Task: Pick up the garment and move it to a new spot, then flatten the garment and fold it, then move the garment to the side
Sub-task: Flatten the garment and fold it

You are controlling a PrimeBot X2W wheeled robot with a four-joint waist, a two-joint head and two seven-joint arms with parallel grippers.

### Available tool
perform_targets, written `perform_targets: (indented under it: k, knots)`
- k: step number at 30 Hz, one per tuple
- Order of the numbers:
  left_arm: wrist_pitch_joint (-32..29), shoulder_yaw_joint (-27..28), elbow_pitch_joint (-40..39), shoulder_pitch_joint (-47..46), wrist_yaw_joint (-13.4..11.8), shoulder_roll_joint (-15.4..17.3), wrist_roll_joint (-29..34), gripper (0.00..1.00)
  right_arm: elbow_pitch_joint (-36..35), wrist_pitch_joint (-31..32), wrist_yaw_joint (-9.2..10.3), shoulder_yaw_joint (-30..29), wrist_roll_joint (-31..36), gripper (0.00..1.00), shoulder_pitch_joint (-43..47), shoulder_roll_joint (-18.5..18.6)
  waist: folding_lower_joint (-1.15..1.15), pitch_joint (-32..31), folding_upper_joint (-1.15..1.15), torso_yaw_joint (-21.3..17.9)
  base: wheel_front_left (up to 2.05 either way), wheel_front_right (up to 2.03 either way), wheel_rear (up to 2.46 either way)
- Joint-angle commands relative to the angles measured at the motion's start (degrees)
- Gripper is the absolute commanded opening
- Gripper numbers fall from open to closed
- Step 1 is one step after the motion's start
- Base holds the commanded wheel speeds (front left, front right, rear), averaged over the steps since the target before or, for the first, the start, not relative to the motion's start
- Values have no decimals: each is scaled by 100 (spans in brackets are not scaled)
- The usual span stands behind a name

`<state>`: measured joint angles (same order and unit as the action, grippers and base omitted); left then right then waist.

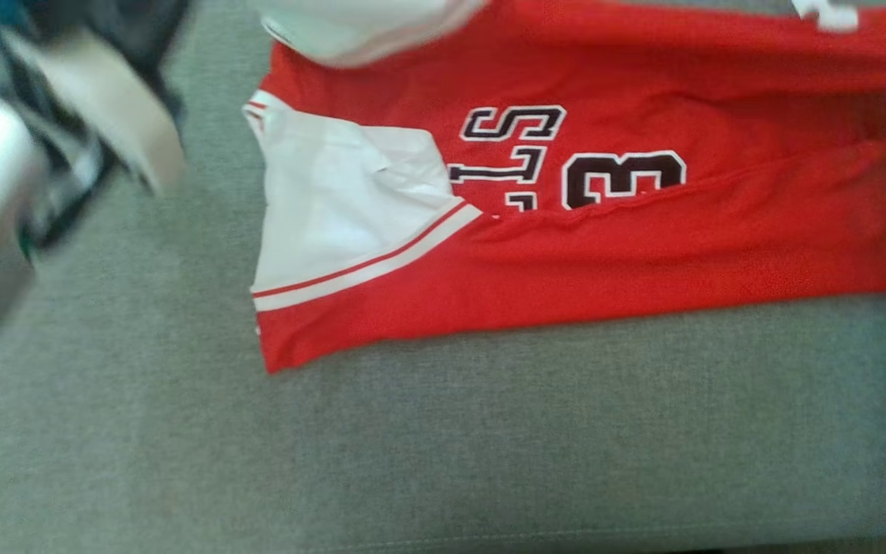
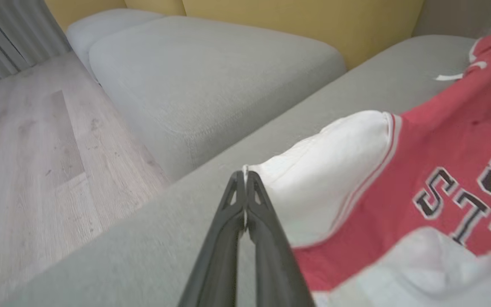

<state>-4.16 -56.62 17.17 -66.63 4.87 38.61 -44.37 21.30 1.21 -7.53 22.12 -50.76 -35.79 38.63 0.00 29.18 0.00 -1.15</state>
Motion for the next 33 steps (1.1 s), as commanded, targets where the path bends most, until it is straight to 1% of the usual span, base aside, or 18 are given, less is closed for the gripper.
perform_targets:
  k: [1, 6, 11, 12, 15, 18, 19, 20, 21, 25, 28, 31, 33]
  knots:
    - [70, 164, -408, 146, -159, 392, -14, 0, -187, -28, 4, -118, -19, 0, 335, 238, 0, -148, 0, 139, 0, 0, 0]
    - [36, -10, -1288, 1027, -602, 819, -97, 0, -343, -13, 4, -426, 61, 0, 1028, 258, 0, -327, 0, 229, 0, 0, 0]
    - [33, -159, -2020, 1755, -1069, 1213, -131, 0, -576, 60, 4, -782, 164, 0, 1707, 186, 0, -432, 0, 278, 0, 0, 0]
    - [33, -159, -2020, 1755, -1069, 1213, -131, 0, -576, 60, 4, -782, 164, 0, 1707, 186, 0, -432, 0, 278, 0, 0, 0]
    - [34, -245, -2323, 2091, -1309, 1305, -171, 0, -743, 135, 4, -1002, 268, 0, 2050, 87, 0, -447, 0, 303, 0, 0, 0]
    - [52, -332, -2483, 2405, -1463, 1242, -318, 0, -873, 210, 4, -1211, 395, 0, 2294, -67, 0, -437, 0, 307, 0, 0, 0]
    - [150, -382, -2492, 2586, -1513, 1143, -391, 7, -826, 253, 4, -1424, 464, 53, 2391, -268, 0, -433, 0, 307, 0, 0, 0]
    - [233, -391, -2459, 2674, -1547, 1062, -435, 45, -799, 236, 4, -1556, 504, 100, 2427, -400, 0, -438, 0, 323, 0, 0, 0]
    - [329, -393, -2408, 2756, -1601, 974, -459, 100, -805, 197, 4, -1669, 536, 100, 2471, -540, 0, -450, 0, 339, 0, 0, 0]
    - [1028, -272, -1995, 3139, -2086, 566, -416, 100, -942, -105, 4, -2001, 692, 100, 2727, -1083, 0, -550, 0, 323, 0, 0, 0]
    - [1650, -80, -1631, 3495, -2556, 91, -414, 100, -1046, -444, 4, -2215, 894, 100, 2935, -1482, 0, -693, 0, 304, 0, 0, 0]
    - [1885, 238, -1428, 3822, -2967, -385, -244, 100, -1089, -634, 4, -2345, 1052, 100, 3067, -1792, 0, -835, 0, 295, 0, 0, 0]
    - [1909, 669, -1511, 3982, -3220, -763, 188, 100, -1065, -654, 4, -2479, 1141, 100, 3108, -1950, 0, -903, 0, 355, 0, 0, 0]
